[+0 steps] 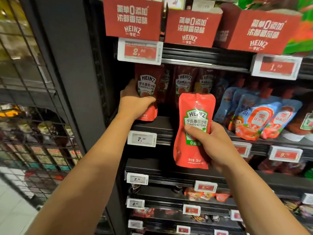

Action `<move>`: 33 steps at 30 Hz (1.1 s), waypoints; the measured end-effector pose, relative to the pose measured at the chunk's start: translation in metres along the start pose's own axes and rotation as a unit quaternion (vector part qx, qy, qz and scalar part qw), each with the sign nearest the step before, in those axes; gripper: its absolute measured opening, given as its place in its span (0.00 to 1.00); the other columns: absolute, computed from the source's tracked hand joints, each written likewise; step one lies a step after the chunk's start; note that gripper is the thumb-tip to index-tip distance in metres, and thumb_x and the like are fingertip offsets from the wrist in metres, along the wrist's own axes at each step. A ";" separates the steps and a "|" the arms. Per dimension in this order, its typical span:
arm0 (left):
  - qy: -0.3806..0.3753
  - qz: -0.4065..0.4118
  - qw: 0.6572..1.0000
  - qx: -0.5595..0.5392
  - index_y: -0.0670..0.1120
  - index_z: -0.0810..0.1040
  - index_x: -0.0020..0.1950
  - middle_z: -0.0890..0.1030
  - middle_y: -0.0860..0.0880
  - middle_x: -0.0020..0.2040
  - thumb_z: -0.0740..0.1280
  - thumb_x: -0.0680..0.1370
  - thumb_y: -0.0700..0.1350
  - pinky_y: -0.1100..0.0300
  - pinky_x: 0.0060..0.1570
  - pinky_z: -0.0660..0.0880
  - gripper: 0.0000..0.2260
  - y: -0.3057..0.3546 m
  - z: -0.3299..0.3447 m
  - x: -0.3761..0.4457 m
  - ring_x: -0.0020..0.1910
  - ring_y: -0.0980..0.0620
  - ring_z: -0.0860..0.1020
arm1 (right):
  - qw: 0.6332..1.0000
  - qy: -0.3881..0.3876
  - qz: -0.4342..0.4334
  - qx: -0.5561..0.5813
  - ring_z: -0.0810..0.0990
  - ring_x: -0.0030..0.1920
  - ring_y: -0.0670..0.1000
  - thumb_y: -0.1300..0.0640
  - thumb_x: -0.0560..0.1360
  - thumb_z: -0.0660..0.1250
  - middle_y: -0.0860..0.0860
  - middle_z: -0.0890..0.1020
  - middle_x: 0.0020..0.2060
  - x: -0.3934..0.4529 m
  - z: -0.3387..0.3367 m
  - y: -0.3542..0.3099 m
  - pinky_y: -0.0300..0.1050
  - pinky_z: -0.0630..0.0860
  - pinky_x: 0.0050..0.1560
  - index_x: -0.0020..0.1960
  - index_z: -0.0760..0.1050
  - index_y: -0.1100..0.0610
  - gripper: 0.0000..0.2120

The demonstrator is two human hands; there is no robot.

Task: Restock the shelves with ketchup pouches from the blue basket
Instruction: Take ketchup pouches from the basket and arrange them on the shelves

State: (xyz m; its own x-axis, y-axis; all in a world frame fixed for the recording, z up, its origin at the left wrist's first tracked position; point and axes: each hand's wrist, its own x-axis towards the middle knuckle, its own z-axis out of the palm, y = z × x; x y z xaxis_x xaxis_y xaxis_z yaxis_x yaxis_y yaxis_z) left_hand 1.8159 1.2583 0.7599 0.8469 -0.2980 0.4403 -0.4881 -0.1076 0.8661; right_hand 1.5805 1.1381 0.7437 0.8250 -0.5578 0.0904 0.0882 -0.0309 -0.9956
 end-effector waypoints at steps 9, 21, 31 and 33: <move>0.031 0.039 0.999 -0.017 0.47 0.76 0.62 0.78 0.63 0.43 0.76 0.66 0.48 0.81 0.38 0.70 0.26 -0.020 0.012 0.005 0.39 0.74 0.76 | 0.998 0.017 -0.058 -0.003 0.87 0.47 0.52 0.53 0.74 0.76 0.52 0.88 0.47 0.035 0.008 -0.013 0.42 0.82 0.41 0.55 0.82 0.53 0.11; 0.028 0.048 0.998 0.035 0.49 0.70 0.61 0.77 0.62 0.43 0.72 0.64 0.55 0.68 0.42 0.74 0.28 -0.022 0.013 0.006 0.44 0.53 0.81 | 0.976 0.097 -0.128 -0.148 0.86 0.45 0.49 0.44 0.70 0.76 0.48 0.87 0.42 0.100 0.046 -0.006 0.51 0.83 0.49 0.52 0.82 0.54 0.17; 0.022 0.017 0.999 0.039 0.50 0.70 0.63 0.77 0.63 0.43 0.72 0.63 0.57 0.74 0.37 0.70 0.31 -0.014 0.010 0.003 0.41 0.66 0.77 | 0.975 0.118 -0.128 -0.138 0.83 0.53 0.49 0.41 0.68 0.75 0.45 0.84 0.51 0.120 0.046 0.014 0.44 0.79 0.55 0.68 0.71 0.53 0.33; 0.014 0.008 0.999 0.040 0.51 0.69 0.64 0.78 0.62 0.45 0.74 0.63 0.58 0.71 0.40 0.73 0.32 -0.012 0.009 0.000 0.43 0.61 0.79 | 0.974 0.118 -0.120 -0.154 0.82 0.54 0.52 0.37 0.66 0.73 0.49 0.84 0.53 0.120 0.045 0.014 0.50 0.80 0.57 0.69 0.70 0.54 0.37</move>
State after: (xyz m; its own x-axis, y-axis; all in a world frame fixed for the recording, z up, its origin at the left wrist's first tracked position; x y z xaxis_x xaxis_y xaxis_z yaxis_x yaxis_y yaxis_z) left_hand 1.8195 1.2514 0.7472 0.8445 -0.2729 0.4607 -0.5151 -0.1792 0.8382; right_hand 1.7056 1.1080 0.7418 0.6478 -0.6773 0.3488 0.0605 -0.4106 -0.9098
